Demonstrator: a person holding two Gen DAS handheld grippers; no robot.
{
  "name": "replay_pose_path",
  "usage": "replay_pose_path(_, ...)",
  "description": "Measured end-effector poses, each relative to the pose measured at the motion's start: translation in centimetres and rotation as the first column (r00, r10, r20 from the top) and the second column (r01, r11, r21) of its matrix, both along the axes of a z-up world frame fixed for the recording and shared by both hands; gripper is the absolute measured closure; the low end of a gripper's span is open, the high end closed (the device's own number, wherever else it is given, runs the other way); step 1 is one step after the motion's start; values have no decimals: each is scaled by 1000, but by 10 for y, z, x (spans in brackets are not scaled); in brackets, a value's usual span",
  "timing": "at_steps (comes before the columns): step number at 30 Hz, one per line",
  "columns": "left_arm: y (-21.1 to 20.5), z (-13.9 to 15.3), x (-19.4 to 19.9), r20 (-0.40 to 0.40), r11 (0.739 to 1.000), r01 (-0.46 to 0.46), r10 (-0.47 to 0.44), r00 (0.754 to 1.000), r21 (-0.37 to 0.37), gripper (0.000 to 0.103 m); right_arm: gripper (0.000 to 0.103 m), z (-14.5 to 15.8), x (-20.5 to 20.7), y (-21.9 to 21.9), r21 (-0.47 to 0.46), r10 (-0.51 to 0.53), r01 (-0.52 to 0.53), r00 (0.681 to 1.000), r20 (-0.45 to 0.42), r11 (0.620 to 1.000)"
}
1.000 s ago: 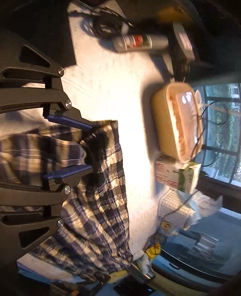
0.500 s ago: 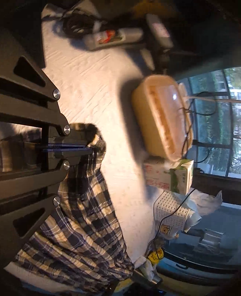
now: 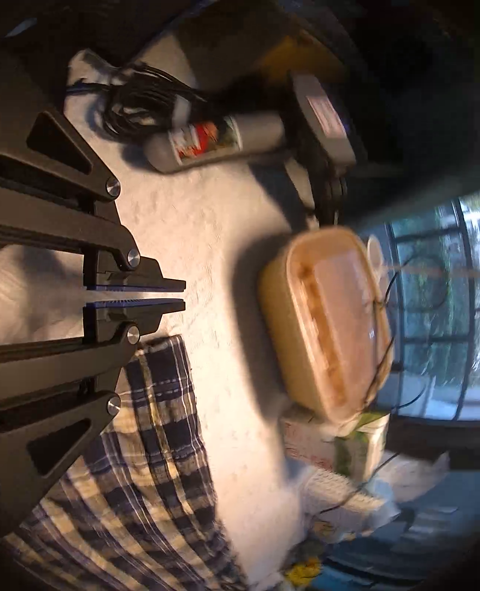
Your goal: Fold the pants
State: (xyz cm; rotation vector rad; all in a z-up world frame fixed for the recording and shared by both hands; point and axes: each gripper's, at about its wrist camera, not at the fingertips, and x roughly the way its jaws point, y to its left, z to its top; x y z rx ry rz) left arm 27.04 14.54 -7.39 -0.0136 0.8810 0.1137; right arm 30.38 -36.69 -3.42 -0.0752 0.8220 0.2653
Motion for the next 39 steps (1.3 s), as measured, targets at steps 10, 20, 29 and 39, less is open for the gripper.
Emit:
replay_pose_path(10,-48,-28,-38,-108,963,201,-222,969,-179,62,31,0,-26,-22,12,-19,20,999,-28,1000)
replay_pose_path(20,-43,-32,-48,-36,988,140,-138,990,63,60,27,-15,-38,-10,-10,-15,14,999,-38,1000)
replay_pose_path(29,-24,4,-101,33,989,133,-131,991,-69,61,27,-21,-41,-20,-89,-43,38,998,-51,995)
replay_pose_path(39,-96,-33,-129,-35,942,309,-316,948,-132,60,70,-24,-60,-17,-116,-10,4,998,-58,993)
